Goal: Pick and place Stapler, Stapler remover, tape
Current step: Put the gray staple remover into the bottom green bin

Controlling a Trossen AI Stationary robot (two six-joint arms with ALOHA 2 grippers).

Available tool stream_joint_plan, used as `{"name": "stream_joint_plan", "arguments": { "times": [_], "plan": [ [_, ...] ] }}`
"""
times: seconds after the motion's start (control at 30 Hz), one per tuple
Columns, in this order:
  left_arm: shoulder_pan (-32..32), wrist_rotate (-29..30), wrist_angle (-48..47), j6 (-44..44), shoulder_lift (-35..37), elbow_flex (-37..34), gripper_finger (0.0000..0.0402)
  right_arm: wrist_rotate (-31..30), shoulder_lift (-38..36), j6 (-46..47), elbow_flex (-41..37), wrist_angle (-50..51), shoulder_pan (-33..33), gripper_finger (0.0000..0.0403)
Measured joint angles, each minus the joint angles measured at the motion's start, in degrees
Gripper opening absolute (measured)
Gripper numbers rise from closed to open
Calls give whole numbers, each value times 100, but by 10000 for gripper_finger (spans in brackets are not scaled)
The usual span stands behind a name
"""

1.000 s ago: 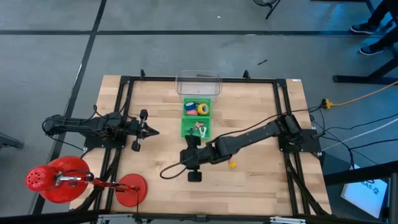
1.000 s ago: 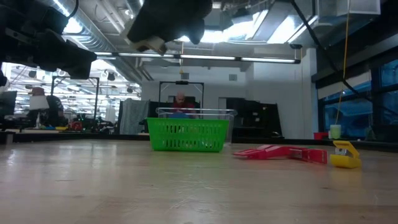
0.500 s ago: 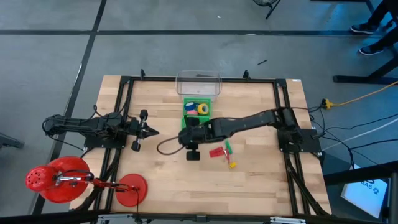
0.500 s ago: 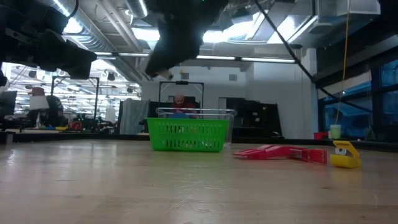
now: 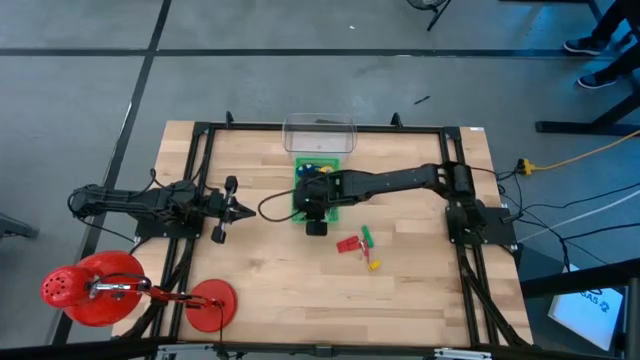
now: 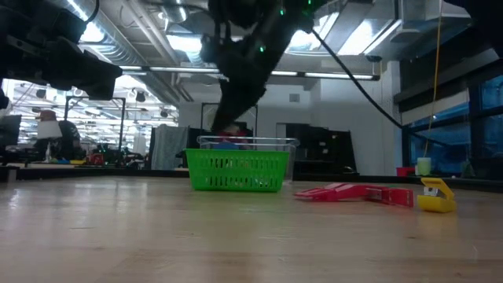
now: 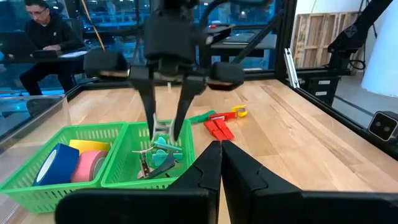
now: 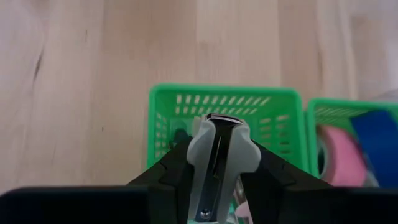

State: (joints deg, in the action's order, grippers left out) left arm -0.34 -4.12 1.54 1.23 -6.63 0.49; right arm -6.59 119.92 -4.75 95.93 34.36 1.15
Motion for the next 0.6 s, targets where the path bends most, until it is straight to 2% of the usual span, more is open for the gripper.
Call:
{"name": "stream_joint_plan", "arguments": {
  "times": [0.2, 0.47, 0.6],
  "plan": [
    [0, 0, 1, 0, 0, 0, 6, 324, 0, -28, -340, -165, -217, 111],
    [0, 0, 1, 0, -2, 1, 8, 364, 0, -170, -421, -246, -499, 198],
    [0, 0, 2, 0, 0, 0, 6, 954, 0, -173, -421, -235, -670, 233]
  ]
}}
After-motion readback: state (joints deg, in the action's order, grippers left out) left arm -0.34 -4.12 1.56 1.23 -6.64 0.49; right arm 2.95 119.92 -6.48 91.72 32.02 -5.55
